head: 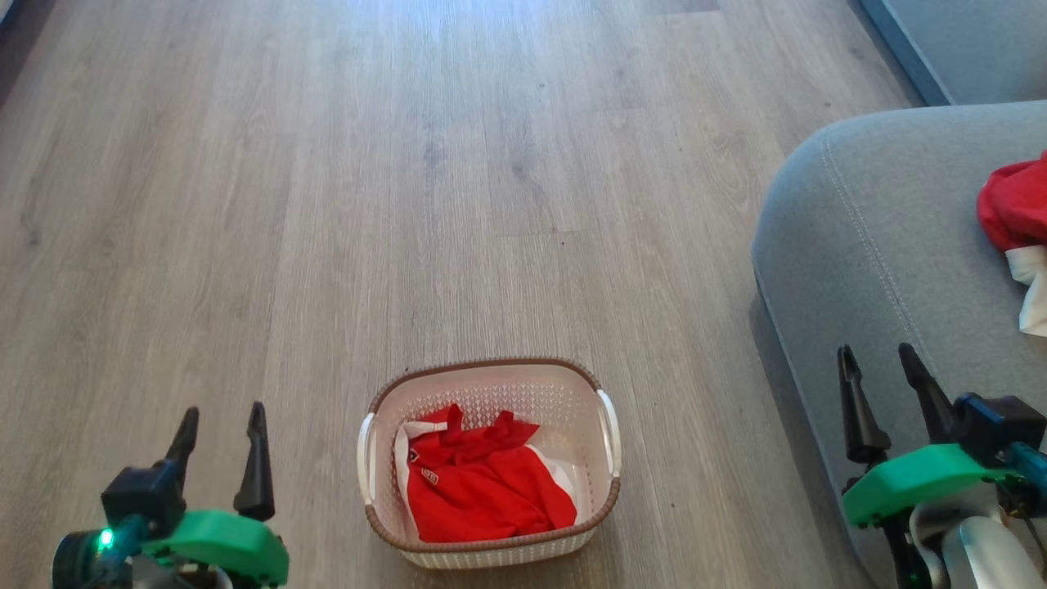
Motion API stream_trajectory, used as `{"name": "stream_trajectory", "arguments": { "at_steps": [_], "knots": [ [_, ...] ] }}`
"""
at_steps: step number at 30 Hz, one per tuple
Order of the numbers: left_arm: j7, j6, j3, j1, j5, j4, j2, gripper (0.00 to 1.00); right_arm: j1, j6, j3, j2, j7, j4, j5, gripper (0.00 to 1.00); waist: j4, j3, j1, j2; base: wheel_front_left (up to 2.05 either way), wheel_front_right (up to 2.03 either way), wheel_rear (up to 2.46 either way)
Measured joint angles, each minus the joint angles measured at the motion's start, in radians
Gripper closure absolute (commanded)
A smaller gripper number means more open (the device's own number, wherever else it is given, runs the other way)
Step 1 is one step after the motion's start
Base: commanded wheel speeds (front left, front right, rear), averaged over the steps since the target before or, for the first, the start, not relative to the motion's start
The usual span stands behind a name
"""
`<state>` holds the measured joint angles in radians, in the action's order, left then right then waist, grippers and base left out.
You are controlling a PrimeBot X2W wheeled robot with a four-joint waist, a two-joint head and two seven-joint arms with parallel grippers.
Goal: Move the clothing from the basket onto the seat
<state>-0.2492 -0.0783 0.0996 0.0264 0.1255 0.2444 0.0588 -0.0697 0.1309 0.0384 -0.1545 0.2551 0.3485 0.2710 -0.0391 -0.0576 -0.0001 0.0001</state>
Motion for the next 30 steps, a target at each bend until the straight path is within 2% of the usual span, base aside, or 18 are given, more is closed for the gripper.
{"name": "stream_trajectory", "arguments": {
  "at_steps": [5,12,16,20,30],
  "knots": [
    [0.000,-0.016,-0.015,0.000,-0.004,0.021,-0.006,0.00,-0.001,0.000,-0.001,0.000,0.000,0.000,0.000,0.00,-0.004,0.012,0.0000,0.0000,0.00,0.00,0.00],
    [0.000,-0.026,-0.093,-0.007,-0.001,0.063,-0.009,0.00,-0.031,0.000,-0.011,0.000,0.000,-0.036,0.000,0.00,-0.021,0.079,0.0000,0.0000,0.00,0.00,0.00],
    [0.000,-0.029,-0.146,-0.074,0.016,0.088,-0.010,0.00,-0.136,0.000,-0.034,0.007,0.000,-0.055,0.000,0.00,-0.037,0.161,0.0001,0.0000,0.00,0.00,0.00],
    [0.000,-0.034,-0.197,-0.232,0.015,0.156,-0.012,0.00,-0.305,0.000,-0.070,0.017,0.000,-0.077,0.000,0.00,-0.062,0.290,0.0005,0.0000,0.00,0.00,0.00],
    [0.000,-0.043,-0.243,-0.441,-0.017,0.312,-0.016,0.00,-0.446,0.000,-0.113,0.036,0.000,-0.098,0.000,0.00,-0.122,0.514,0.0004,-0.0001,0.00,0.00,0.00]
  ]
}}
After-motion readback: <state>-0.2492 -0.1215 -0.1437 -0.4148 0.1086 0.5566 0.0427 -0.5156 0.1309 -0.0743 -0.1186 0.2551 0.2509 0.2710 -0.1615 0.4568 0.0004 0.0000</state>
